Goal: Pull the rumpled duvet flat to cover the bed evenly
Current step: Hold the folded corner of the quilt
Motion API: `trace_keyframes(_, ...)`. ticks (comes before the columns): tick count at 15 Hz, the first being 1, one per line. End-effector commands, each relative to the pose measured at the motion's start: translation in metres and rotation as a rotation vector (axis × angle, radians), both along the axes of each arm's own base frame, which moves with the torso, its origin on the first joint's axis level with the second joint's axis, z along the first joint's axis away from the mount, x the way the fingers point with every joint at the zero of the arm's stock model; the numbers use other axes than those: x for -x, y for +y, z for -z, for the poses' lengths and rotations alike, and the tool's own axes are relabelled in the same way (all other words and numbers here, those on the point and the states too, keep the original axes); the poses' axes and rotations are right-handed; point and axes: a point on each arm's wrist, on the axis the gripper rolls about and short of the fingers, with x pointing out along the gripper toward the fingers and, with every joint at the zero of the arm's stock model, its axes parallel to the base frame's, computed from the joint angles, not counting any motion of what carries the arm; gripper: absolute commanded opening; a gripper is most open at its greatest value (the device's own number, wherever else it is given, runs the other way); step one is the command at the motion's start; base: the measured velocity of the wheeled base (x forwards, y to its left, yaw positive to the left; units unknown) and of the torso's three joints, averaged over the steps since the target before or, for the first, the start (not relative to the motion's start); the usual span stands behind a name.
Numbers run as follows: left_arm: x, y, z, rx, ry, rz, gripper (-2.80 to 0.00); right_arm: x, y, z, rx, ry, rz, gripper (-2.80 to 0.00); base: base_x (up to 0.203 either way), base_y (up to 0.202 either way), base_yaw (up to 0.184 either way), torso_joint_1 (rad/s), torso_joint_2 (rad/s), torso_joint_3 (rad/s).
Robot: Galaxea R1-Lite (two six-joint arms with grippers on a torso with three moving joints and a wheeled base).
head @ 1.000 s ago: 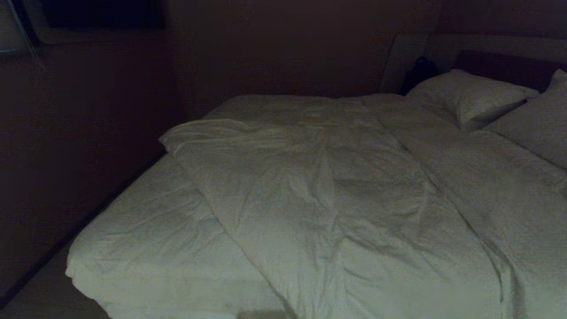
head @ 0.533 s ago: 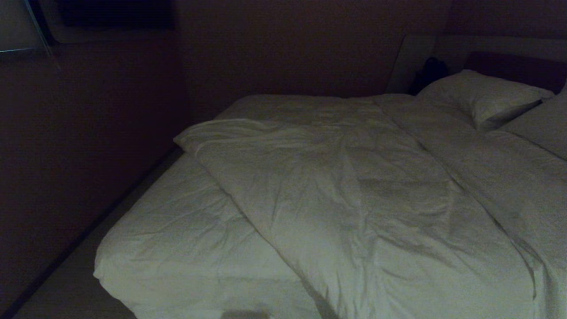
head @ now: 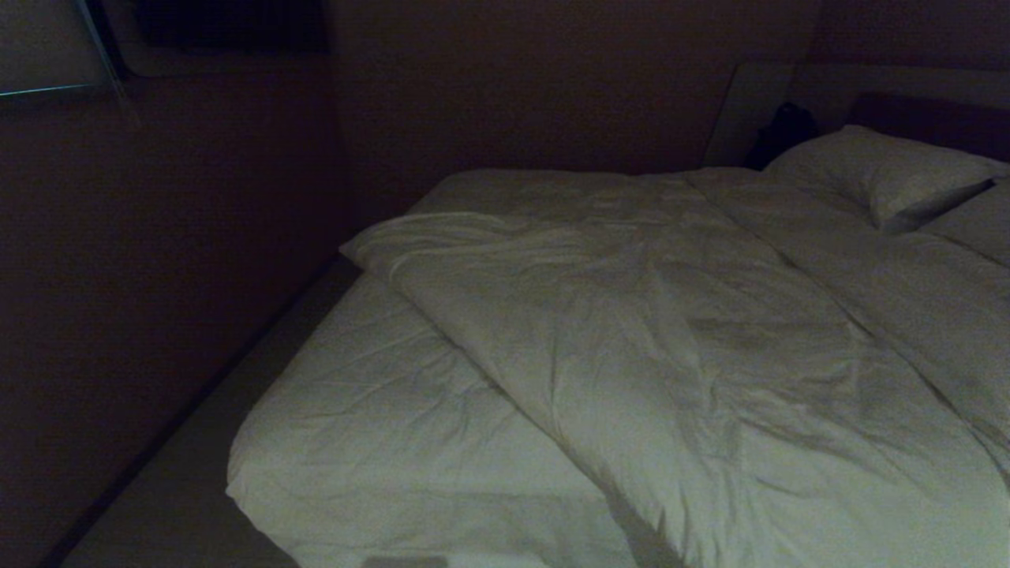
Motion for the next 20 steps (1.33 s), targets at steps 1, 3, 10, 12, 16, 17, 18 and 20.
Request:
trace_keyframes(1, -0.0001, 0.0, 0.0002, 0.0, 0.001, -0.001, -2.8, 0.0, 0.0, 0.0, 0.001, 0.0, 0.0, -2.8, 0.0, 0.199, 0.003, 0.002, 0.0, 0.0)
trace_keyframes(3, -0.0001, 0.0, 0.0002, 0.0, 0.001, -0.002, -2.8, 0.0, 0.0, 0.0, 0.001, 0.0, 0.0, -2.8, 0.0, 0.194, -0.001, 0.004, 0.0, 0.001)
trace_keyframes(10, 0.0, 0.0, -0.0001, 0.0, 0.0, -0.001, -2.8, 0.0, 0.0, 0.0, 0.001, 0.0, 0.0, -2.8, 0.0, 0.195, -0.001, 0.004, 0.0, 0.004)
trace_keyframes(12, 0.0, 0.0, 0.0, 0.0, 0.001, -0.002, -2.8, 0.0, 0.0, 0.0, 0.001, 0.0, 0.0, -2.8, 0.0, 0.198, -0.003, 0.003, 0.0, 0.005)
trace_keyframes(16, 0.0, 0.0, -0.0001, -0.002, 0.0, 0.0, -2.8, 0.0, 0.0, 0.0, 0.001, 0.0, 0.0, -2.8, 0.0, 0.197, 0.0, 0.002, 0.0, 0.004)
trace_keyframes(17, 0.0, 0.0, -0.0001, -0.002, 0.0, 0.0, -2.8, 0.0, 0.0, 0.0, 0.001, 0.0, 0.0, -2.8, 0.0, 0.196, -0.001, 0.002, 0.0, -0.001)
trace_keyframes(18, 0.0, 0.0, -0.0001, -0.003, 0.0, 0.001, -2.8, 0.0, 0.0, 0.0, 0.001, 0.0, 0.0, -2.8, 0.0, 0.199, -0.001, 0.002, 0.0, 0.005)
trace_keyframes(20, 0.0, 0.0, -0.0001, -0.002, 0.0, 0.001, -2.8, 0.0, 0.0, 0.0, 0.001, 0.0, 0.0, -2.8, 0.0, 0.195, -0.002, 0.002, 0.0, 0.0)
